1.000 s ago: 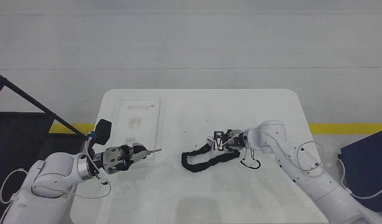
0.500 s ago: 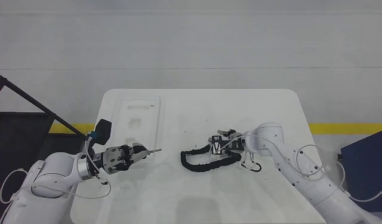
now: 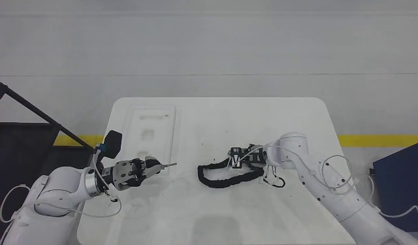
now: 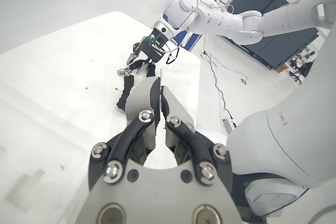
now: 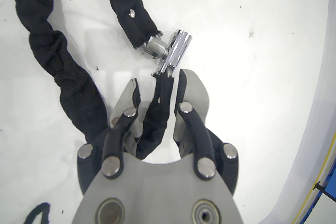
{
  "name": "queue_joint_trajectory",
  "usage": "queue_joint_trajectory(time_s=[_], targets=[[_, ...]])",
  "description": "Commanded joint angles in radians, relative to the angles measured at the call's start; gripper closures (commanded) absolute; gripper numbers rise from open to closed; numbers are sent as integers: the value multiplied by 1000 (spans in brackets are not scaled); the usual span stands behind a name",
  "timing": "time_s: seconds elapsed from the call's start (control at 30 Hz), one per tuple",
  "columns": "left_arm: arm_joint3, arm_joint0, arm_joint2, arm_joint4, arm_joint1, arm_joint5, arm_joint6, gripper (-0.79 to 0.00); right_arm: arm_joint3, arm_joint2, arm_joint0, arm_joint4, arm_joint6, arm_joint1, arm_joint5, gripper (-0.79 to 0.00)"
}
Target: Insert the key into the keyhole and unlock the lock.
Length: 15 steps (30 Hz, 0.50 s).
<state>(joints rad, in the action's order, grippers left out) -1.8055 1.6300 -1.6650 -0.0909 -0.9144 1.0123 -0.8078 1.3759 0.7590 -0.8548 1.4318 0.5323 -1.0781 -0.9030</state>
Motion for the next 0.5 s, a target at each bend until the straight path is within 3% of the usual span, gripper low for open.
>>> queue_joint_trajectory(time_s=[0.0,0.23,0.47], targets=[[0,0,0,0,0,0,0,0,-3,-2,2,-2,5,-2,-2,-246],[0,0,0,0,0,0,0,0,-15,-19,10,-1,31,-11,-3,-234],[0,0,0,0,0,0,0,0,-30,-33,20,11,62,-20,17,-166]])
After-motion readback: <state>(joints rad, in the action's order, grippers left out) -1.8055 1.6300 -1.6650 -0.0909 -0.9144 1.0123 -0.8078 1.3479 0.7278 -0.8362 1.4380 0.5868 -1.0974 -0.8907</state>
